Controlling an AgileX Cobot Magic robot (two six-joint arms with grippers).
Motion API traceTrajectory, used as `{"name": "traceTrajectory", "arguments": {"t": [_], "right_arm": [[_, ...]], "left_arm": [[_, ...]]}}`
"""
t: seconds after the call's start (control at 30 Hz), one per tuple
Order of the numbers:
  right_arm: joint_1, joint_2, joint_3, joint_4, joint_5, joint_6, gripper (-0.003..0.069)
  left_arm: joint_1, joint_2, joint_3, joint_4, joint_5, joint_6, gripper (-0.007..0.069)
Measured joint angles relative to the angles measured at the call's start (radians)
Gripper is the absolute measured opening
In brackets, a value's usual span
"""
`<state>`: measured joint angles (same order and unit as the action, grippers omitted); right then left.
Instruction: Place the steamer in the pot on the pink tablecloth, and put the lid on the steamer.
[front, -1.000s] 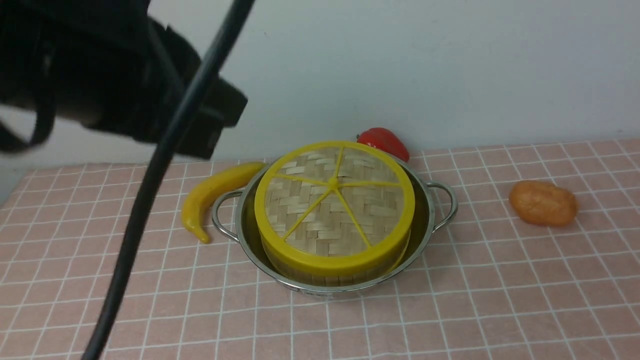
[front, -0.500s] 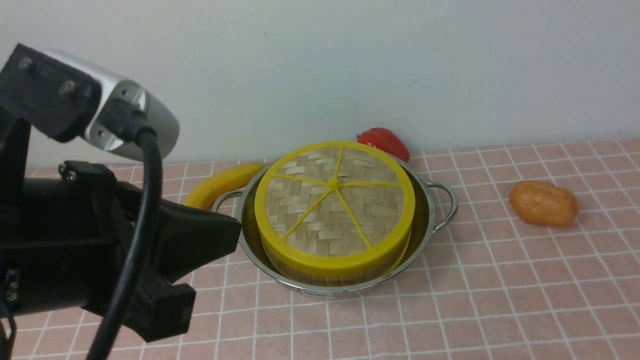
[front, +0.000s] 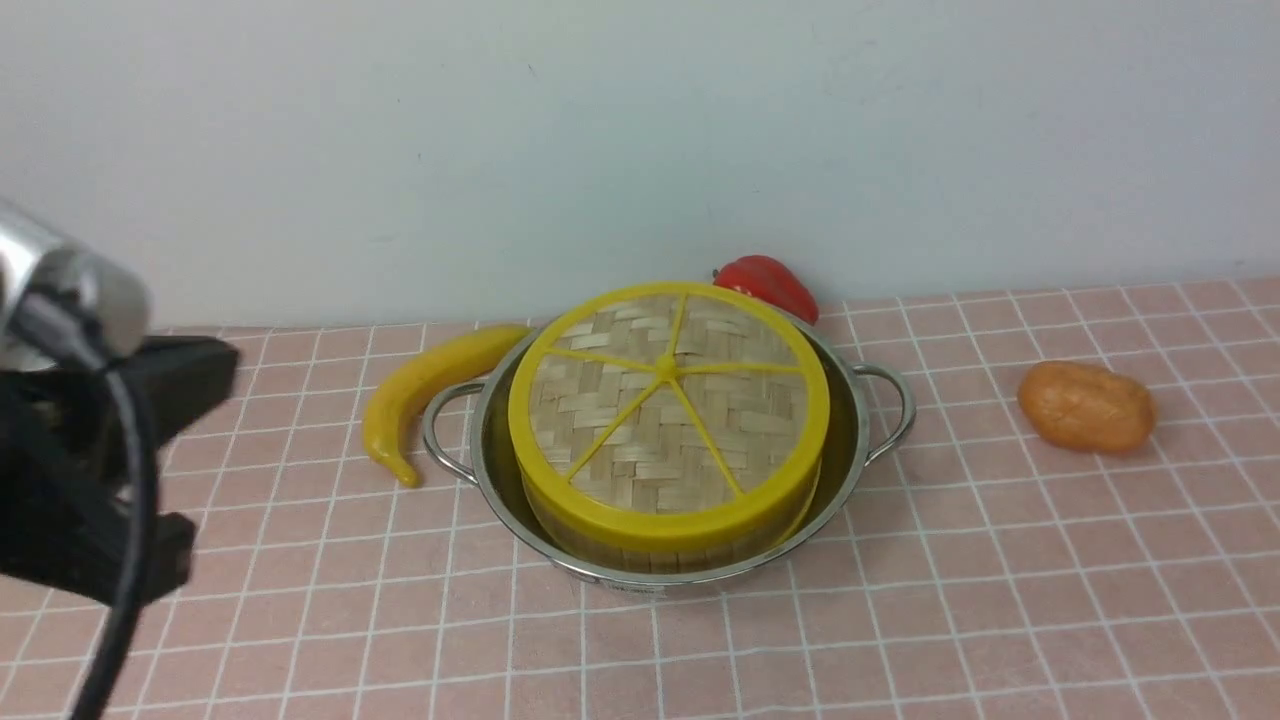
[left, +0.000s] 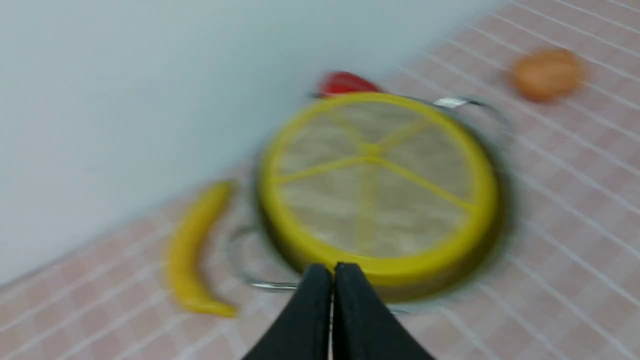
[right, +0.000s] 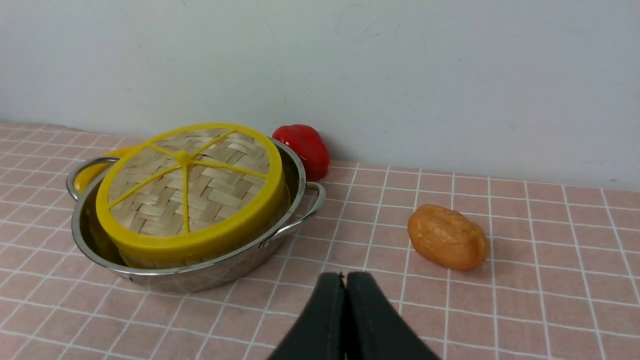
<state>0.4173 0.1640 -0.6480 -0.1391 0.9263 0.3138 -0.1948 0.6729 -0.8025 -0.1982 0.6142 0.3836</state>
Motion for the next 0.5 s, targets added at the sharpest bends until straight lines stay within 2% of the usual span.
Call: {"name": "traceTrajectory", "arguments": {"t": [0.2, 0.23, 0.3, 0.5], "right_arm": [[0.0, 0.0, 0.0, 0.004, 0.0, 0.0, 0.0036], [0.0, 0.0, 0.0, 0.004, 0.0, 0.0, 0.0038], [0.0, 0.0, 0.0, 0.004, 0.0, 0.0, 0.0045], [0.0, 0.0, 0.0, 0.004, 0.0, 0.0, 0.0061]], "left_arm": [[0.252, -0.302, 0.326, 0.002, -0.185, -0.004, 0.002], [0.257, -0.324, 0.338, 0.002, -0.188, -0.004, 0.002], [0.296, -0.456, 0.493, 0.02, -0.221, -0.004, 0.0022], [0.3, -0.64, 0.72, 0.046, -0.288, -0.004, 0.0033]]}}
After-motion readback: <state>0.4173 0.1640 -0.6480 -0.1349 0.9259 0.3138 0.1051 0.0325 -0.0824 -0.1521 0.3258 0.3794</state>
